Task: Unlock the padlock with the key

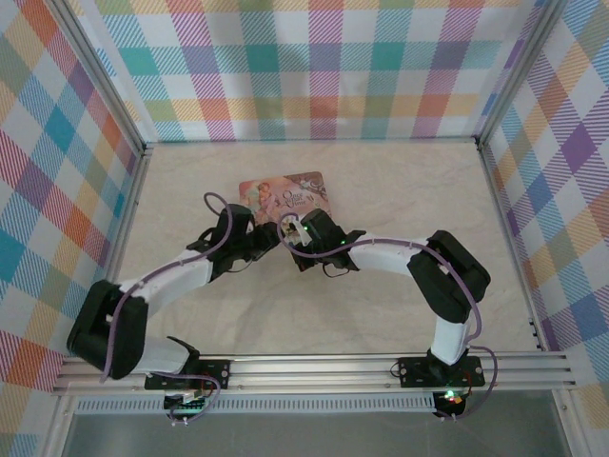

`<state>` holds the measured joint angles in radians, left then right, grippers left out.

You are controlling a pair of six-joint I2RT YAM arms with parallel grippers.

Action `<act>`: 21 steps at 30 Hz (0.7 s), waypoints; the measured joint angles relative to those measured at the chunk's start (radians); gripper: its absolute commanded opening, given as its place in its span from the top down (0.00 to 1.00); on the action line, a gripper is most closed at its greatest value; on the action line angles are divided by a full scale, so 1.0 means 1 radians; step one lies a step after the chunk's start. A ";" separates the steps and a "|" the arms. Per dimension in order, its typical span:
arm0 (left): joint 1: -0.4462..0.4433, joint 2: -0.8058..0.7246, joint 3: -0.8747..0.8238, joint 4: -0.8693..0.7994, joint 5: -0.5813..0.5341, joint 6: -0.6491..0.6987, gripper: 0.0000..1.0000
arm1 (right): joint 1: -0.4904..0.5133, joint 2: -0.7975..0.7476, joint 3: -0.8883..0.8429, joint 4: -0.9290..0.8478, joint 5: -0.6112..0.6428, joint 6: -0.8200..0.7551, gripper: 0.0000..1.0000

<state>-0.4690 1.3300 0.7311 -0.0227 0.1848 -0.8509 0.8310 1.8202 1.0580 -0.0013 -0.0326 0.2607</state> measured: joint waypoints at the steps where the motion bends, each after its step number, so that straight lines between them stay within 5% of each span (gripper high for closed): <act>1: 0.004 -0.026 0.000 -0.020 -0.023 0.008 0.33 | 0.000 0.001 0.000 0.002 -0.003 0.003 0.83; 4: 0.025 -0.097 0.005 -0.091 -0.095 0.045 0.31 | 0.000 0.004 0.000 0.005 -0.014 0.009 0.67; 10: 0.112 -0.060 0.100 -0.190 -0.153 0.117 0.31 | 0.000 0.004 -0.023 0.016 -0.015 0.016 0.65; 21: 0.201 0.259 0.286 -0.165 -0.154 0.211 0.29 | -0.011 -0.125 -0.121 0.011 0.023 0.023 0.57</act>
<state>-0.2680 1.5887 1.0176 -0.1879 0.0311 -0.6403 0.8204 1.6951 0.9375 0.0101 -0.0101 0.2836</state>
